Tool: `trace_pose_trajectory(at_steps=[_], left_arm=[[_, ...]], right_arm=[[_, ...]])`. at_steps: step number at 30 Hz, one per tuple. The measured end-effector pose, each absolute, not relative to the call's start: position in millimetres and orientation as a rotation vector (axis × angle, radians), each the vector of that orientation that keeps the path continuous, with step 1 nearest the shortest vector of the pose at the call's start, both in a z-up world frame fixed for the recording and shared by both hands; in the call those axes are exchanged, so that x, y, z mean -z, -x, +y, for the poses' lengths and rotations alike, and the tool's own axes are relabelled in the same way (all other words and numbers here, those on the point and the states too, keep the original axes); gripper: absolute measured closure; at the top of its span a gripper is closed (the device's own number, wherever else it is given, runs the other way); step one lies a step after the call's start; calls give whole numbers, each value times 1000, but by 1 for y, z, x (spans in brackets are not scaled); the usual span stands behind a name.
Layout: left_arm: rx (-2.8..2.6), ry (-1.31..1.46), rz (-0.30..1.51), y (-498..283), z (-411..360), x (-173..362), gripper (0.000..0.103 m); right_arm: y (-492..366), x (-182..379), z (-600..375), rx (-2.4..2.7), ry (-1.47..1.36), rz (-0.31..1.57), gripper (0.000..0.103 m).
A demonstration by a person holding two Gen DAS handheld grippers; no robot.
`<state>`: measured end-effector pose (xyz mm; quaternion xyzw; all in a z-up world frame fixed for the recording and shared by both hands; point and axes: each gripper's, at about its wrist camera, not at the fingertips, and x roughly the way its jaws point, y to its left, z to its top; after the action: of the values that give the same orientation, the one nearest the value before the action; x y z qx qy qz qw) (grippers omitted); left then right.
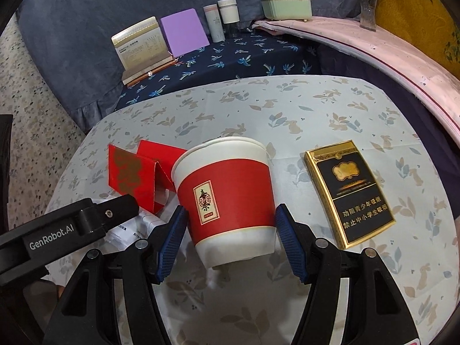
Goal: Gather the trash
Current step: 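Grasp the red paper cup with the right gripper while the left gripper grasps the white paper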
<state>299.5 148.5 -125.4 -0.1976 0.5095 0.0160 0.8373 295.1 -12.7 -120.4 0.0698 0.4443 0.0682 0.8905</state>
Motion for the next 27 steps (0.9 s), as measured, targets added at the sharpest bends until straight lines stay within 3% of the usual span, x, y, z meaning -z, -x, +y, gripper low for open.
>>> trace_pose_trajectory(at_steps=[10, 19, 23, 27], left_arm=[[-7, 426, 1064, -303, 141, 129, 15], [101, 388, 1049, -293, 127, 120, 54], [135, 394, 1054, -287, 119, 119, 54], [126, 394, 1055, -285, 112, 118, 39]], right_arm=[[-294, 122, -14, -173, -151, 912, 40], [-271, 114, -29, -149, -168, 875, 41], [-257, 112, -45, -121, -214, 869, 41], [-244, 108, -58, -100, -236, 861, 41]])
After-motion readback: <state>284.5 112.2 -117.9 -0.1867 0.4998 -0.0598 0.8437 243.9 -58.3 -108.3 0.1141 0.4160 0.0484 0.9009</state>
